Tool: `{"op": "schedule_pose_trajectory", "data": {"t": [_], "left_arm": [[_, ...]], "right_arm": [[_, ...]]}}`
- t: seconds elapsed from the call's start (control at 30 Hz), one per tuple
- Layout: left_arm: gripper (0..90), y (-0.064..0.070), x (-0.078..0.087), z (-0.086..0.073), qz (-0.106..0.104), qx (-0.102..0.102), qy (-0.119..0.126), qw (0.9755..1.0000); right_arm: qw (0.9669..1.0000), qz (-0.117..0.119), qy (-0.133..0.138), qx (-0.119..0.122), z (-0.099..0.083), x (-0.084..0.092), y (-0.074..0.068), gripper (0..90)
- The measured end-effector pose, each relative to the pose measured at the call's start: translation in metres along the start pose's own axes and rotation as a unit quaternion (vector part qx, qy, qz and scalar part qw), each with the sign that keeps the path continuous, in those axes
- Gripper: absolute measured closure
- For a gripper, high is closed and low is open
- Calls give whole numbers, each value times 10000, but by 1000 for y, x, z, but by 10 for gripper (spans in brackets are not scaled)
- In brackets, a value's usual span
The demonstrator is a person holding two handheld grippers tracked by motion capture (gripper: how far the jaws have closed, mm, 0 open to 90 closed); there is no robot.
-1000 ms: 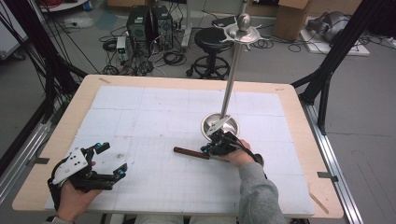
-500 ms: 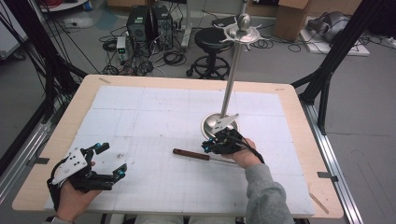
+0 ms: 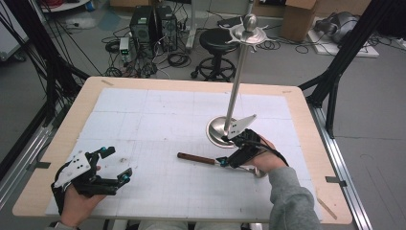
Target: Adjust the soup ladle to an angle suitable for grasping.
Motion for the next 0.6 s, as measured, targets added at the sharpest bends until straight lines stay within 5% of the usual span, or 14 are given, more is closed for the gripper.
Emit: {"op": "schedule_pose_trajectory", "data": {"t": [0.5, 0.6], "left_arm": [[18, 2, 4, 0, -48, 175, -7, 9998], [18, 1, 5, 0, -46, 396, 38, 9992]], "right_arm": [[9983, -59, -579, 97, -18, 1, 4, 103], [9974, -1, -712, 73, -23, -2, 6, 104]]}}
Point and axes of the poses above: each handheld gripper's, and its own axes: x roughly backward along the jaws, z roughly out of its top, y roughly to its right, the point moved 4 cm from there along -x, roughly forward along the jaws, and after that the axes turned 14 degrees about y, right-handed, at the moved point
